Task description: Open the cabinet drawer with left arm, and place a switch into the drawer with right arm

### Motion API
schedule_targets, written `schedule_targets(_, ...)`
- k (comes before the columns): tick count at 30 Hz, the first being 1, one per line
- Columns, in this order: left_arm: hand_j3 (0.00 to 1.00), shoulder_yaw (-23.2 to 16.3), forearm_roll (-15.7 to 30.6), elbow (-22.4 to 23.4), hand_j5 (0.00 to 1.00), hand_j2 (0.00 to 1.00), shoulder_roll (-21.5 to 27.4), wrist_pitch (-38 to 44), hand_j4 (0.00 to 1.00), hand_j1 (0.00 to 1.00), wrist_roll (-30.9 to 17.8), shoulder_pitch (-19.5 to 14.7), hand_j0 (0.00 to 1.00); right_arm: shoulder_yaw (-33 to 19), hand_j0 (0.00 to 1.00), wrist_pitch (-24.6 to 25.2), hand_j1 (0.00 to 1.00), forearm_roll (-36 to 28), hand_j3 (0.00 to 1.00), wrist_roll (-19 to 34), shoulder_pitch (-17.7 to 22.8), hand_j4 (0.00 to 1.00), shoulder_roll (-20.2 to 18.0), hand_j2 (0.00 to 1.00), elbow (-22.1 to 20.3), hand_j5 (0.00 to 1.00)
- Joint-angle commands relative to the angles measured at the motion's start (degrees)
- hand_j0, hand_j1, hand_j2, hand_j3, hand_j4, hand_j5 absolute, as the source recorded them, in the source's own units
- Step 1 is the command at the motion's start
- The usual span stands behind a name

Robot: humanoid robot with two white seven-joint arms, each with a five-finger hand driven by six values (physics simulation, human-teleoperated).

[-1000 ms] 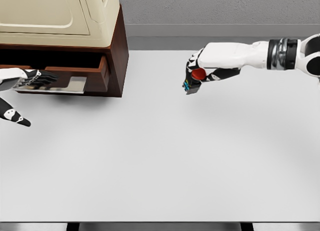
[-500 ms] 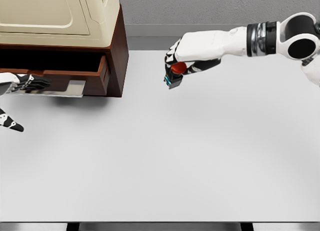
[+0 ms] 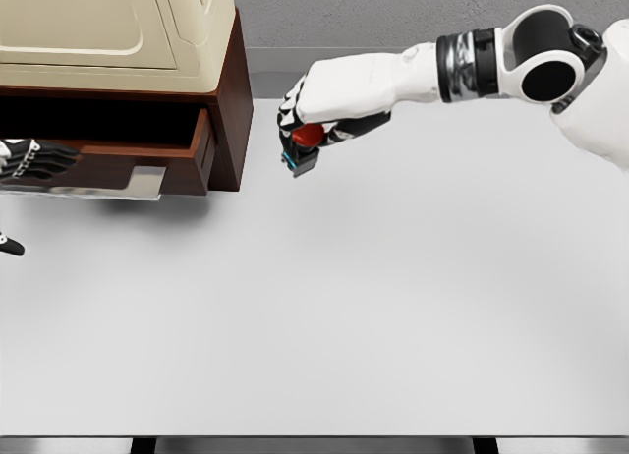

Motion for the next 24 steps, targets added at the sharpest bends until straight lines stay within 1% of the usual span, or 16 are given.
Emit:
schedule_targets(1, 1.0, 0.32, 1.07, 0.01, 1.0, 1.0, 0.43, 0.0, 1.0, 1.0, 0.01, 0.0, 1.0, 0.09, 0.47, 0.18, 0.47, -0.46, 0.47, -0.02, -0.17, 0.47, 0.92, 0.47, 0.01, 0.47)
schedule_targets(4, 1.0, 0.41, 1.51, 0.01, 1.0, 1.0, 0.34, 0.0, 1.0, 1.0, 0.01, -0.09, 1.0, 0.09, 0.47, 0.18, 0.47, -0.54, 0.47, -0.02, -1.05, 0.47, 1.8, 0.47, 0.01, 0.47)
schedule_targets(8, 1.0, 0.84, 1.68, 0.01, 1.0, 1.0, 0.34, 0.0, 1.0, 1.0, 0.01, -0.18, 1.0, 0.0, 0.47, 0.18, 0.47, -0.63, 0.47, -0.02, -1.93, 0.47, 1.98, 0.47, -0.07, 0.47)
schedule_targets(9, 1.0, 1.2, 2.47, 0.01, 1.0, 1.0, 0.34, 0.0, 1.0, 1.0, 0.01, -0.26, 1.0, 0.0, 0.47, 0.18, 0.47, -0.63, 0.47, -0.02, -2.02, 0.47, 2.59, 0.47, 0.01, 0.47)
schedule_targets(13, 1.0, 1.72, 3.18, 0.01, 1.0, 1.0, 0.34, -0.18, 1.0, 1.0, 0.01, -0.44, 1.0, 0.0, 0.47, 0.18, 0.47, -0.72, 0.47, -0.02, -2.81, 0.47, 4.09, 0.47, 0.1, 0.47)
schedule_targets(15, 1.0, 1.9, 3.62, 0.01, 1.0, 1.0, 0.43, -0.26, 1.0, 1.0, 0.01, -0.35, 1.0, 0.0, 0.47, 0.18, 0.47, -0.72, 0.47, -0.02, -3.16, 0.47, 4.26, 0.47, 0.1, 0.47)
schedule_targets(17, 1.0, 1.99, 4.23, 0.01, 1.0, 1.0, 0.43, -0.35, 1.0, 1.0, 0.01, -0.44, 1.0, 0.0, 0.47, 0.18, 0.47, -0.72, 0.47, -0.02, -3.6, 0.47, 5.05, 0.47, 0.1, 0.47)
schedule_targets(19, 1.0, 1.99, 4.41, 0.01, 1.0, 1.0, 0.43, -2.64, 1.0, 1.0, 0.01, -0.44, 1.0, 0.0, 0.47, 0.18, 0.47, -0.81, 0.47, -0.02, -4.13, 0.47, 6.37, 0.47, 0.45, 0.47)
schedule_targets(24, 1.0, 2.34, 4.5, 0.01, 1.0, 1.0, 1.22, -2.64, 1.0, 1.0, 0.01, -0.44, 1.0, 0.09, 0.47, 0.18, 0.47, -0.81, 0.47, -0.02, -5.01, 0.47, 8.57, 0.47, 0.98, 0.47)
